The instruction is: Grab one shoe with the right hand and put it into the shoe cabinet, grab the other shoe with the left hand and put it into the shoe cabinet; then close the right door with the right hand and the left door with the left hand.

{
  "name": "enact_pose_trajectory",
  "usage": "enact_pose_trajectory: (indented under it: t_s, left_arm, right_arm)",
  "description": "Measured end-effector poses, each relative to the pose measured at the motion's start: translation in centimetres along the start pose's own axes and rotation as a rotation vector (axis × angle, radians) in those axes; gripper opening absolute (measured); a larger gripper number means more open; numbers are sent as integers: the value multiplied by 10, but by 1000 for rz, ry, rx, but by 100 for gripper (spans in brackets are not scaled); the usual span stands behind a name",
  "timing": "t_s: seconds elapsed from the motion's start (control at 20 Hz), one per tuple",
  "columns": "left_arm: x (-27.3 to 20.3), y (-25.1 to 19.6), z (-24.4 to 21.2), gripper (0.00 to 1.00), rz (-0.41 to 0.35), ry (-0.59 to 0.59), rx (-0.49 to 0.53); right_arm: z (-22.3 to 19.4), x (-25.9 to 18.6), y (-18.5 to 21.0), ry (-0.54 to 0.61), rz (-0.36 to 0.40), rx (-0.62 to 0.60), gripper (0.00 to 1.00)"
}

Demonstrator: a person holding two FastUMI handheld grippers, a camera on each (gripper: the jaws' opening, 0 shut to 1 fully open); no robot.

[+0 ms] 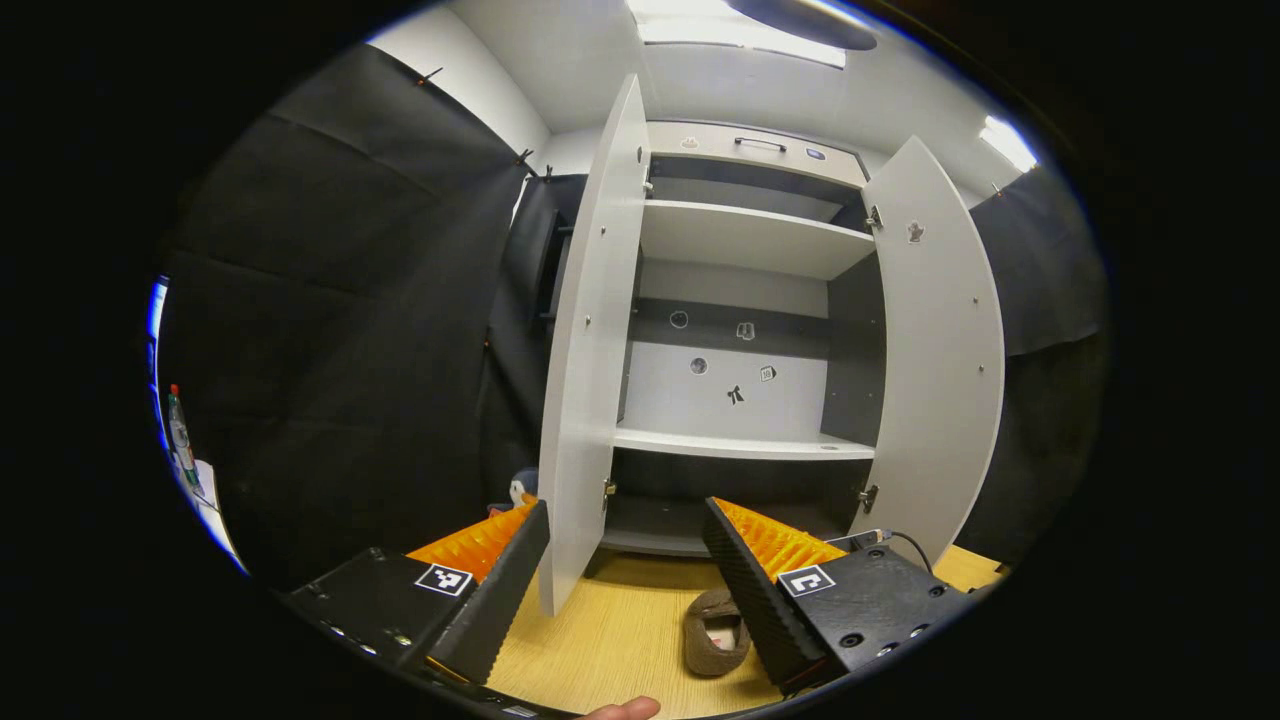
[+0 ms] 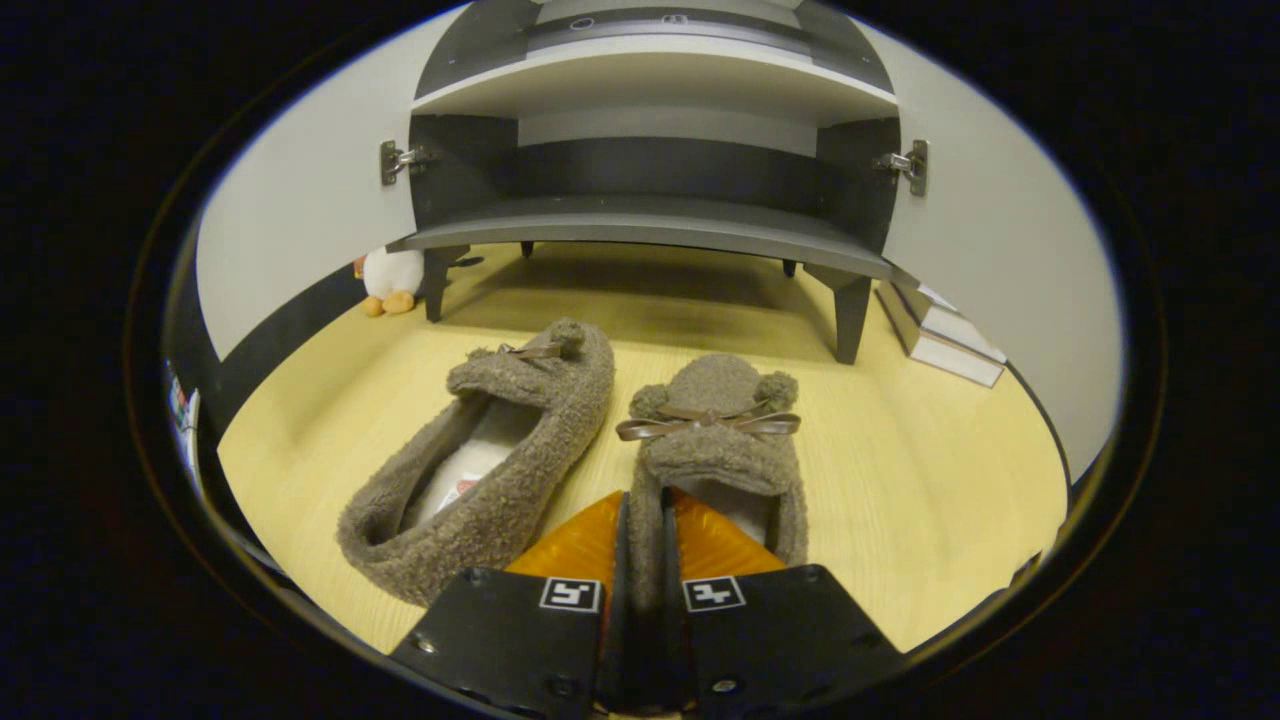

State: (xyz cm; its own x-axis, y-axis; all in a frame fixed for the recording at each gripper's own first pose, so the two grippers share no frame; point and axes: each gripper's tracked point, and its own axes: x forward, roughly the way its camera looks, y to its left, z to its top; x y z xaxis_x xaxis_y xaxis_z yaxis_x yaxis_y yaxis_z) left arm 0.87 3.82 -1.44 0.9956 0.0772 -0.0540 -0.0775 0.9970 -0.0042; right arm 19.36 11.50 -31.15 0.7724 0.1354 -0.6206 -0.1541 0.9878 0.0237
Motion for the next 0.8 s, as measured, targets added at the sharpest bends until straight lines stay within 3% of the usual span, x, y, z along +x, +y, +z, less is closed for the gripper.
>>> enact_pose_trajectory:
  t_s: [0.05, 0.25, 0.55, 0.8]
  left_arm:
    - [0, 1, -1, 95, 0, 3, 1]
    - [-2, 2, 0, 95, 6, 2, 10]
    - [-2, -4, -1, 95, -6, 6, 10]
    - [0, -21, -4, 95, -47, 3, 21]
  right_arm:
    - [1, -1, 1, -8, 2, -5, 9]
    - [12, -15, 0, -94, -3, -99, 4]
    - [33, -48, -7, -184, 12, -121, 5]
    - [96, -123, -6, -357, 23, -124, 5]
